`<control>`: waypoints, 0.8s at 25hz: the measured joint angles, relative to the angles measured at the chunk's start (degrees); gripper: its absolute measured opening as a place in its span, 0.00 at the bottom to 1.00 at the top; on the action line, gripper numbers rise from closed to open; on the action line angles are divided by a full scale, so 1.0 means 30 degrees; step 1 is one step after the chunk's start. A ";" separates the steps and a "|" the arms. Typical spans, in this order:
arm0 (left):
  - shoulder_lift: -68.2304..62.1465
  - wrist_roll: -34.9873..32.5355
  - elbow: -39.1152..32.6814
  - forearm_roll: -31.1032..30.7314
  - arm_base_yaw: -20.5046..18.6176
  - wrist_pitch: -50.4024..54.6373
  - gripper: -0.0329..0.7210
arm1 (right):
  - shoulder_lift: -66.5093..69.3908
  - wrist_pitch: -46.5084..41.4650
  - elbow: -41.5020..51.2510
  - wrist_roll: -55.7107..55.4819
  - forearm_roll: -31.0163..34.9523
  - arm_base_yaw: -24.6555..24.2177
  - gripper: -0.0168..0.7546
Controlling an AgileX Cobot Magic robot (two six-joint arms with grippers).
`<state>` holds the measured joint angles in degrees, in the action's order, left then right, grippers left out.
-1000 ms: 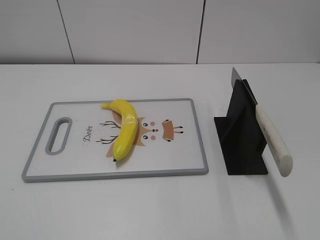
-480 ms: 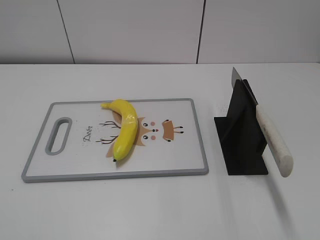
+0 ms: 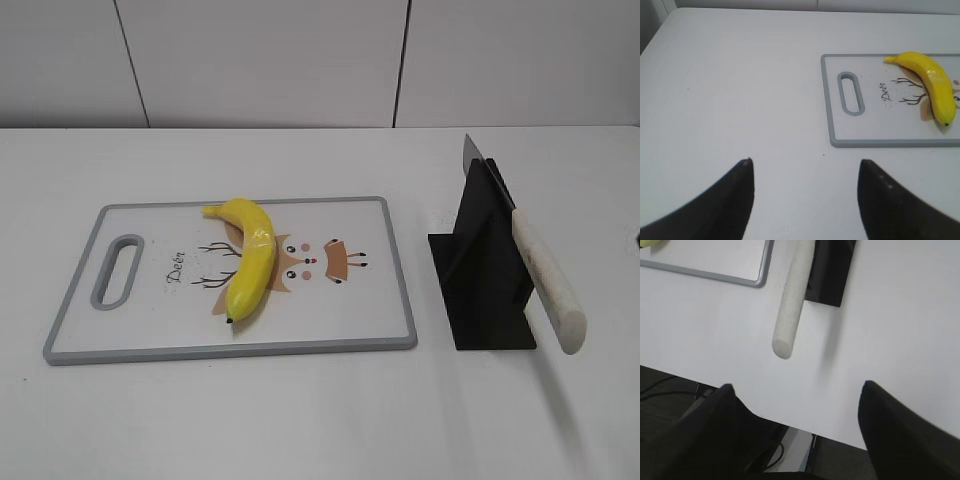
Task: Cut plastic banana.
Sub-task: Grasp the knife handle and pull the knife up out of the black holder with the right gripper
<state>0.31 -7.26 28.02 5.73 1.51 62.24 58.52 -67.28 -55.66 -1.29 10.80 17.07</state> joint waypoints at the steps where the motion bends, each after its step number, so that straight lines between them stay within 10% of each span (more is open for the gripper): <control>1: 0.0000 0.0041 0.0000 0.0000 0.0000 0.0000 0.86 | 0.0669 -0.0020 -0.0247 -0.0017 0.0129 0.0025 0.77; 20: 0.0000 0.0146 0.0000 0.0000 0.0000 0.0000 0.82 | 1.0198 0.2835 -0.0987 -0.2745 -0.1491 0.1992 0.77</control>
<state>0.31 -6.82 28.02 5.73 1.51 62.24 89.11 -58.78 -58.63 -9.52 6.33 23.05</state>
